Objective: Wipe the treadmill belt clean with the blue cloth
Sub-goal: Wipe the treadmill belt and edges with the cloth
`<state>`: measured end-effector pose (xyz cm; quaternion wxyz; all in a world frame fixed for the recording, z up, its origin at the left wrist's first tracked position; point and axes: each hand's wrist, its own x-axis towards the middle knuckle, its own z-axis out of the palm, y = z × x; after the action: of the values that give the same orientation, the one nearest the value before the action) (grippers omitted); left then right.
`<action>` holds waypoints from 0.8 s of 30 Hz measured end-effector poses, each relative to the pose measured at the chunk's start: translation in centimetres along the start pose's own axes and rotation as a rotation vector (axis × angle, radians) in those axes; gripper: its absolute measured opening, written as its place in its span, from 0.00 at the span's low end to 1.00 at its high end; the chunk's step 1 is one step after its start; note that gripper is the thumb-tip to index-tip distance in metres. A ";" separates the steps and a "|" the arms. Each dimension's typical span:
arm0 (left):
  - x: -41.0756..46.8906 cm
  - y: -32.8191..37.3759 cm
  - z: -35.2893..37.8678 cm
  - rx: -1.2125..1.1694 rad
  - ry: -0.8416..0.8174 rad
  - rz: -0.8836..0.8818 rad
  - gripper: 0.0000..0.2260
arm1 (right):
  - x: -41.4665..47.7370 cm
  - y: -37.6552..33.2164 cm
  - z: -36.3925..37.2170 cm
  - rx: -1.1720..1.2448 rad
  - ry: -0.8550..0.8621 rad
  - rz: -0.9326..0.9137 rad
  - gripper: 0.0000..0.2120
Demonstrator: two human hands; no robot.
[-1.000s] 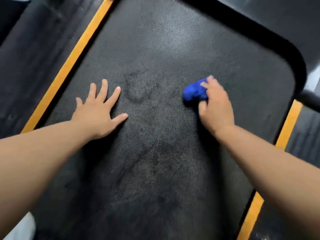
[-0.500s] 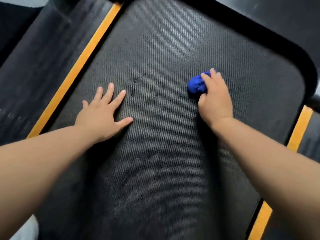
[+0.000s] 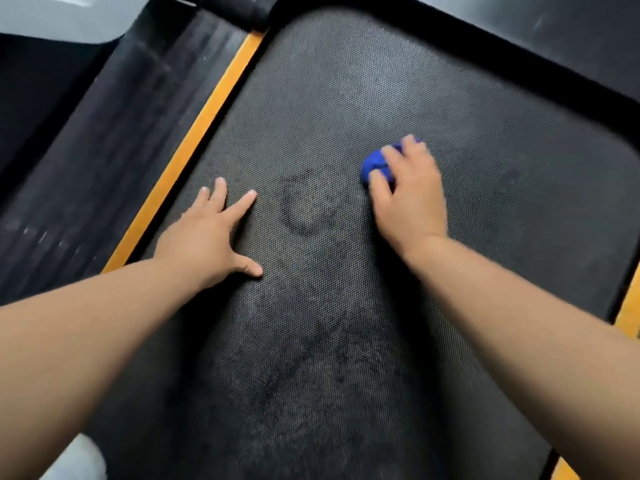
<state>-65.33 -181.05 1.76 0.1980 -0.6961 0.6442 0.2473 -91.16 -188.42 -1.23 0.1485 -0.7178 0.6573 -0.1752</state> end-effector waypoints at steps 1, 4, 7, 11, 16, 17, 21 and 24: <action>0.1 -0.1 -0.1 -0.022 -0.025 -0.004 0.55 | -1.4 -1.6 0.5 0.015 -0.047 -0.124 0.14; 0.3 -0.3 -0.1 -0.033 -0.047 -0.010 0.54 | -8.0 -5.4 2.1 0.098 -0.308 -0.549 0.15; 0.4 -0.2 0.0 -0.060 -0.061 -0.006 0.53 | -7.3 -4.1 2.5 0.088 -0.407 -0.719 0.18; 0.5 -0.6 0.3 -0.073 -0.051 0.004 0.54 | 2.0 0.0 0.8 -0.017 -0.069 -0.239 0.18; 0.4 -0.5 0.2 -0.063 -0.050 0.004 0.54 | -1.5 -3.4 2.0 -0.041 -0.137 -0.243 0.19; 0.3 -0.4 0.1 -0.061 -0.052 0.004 0.54 | -4.0 -4.4 2.6 0.010 -0.204 -0.373 0.18; 0.4 -0.5 0.3 -0.072 -0.057 0.006 0.54 | -7.3 -4.2 3.3 0.093 -0.430 -0.675 0.19; 0.6 -0.9 0.8 -0.108 -0.050 0.014 0.55 | -2.0 -1.8 2.3 0.054 -0.200 -0.480 0.19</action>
<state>-64.47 -181.02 0.71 0.1746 -0.6950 0.6296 0.3003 -88.66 -186.31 -2.65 0.1860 -0.8627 0.4455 -0.1509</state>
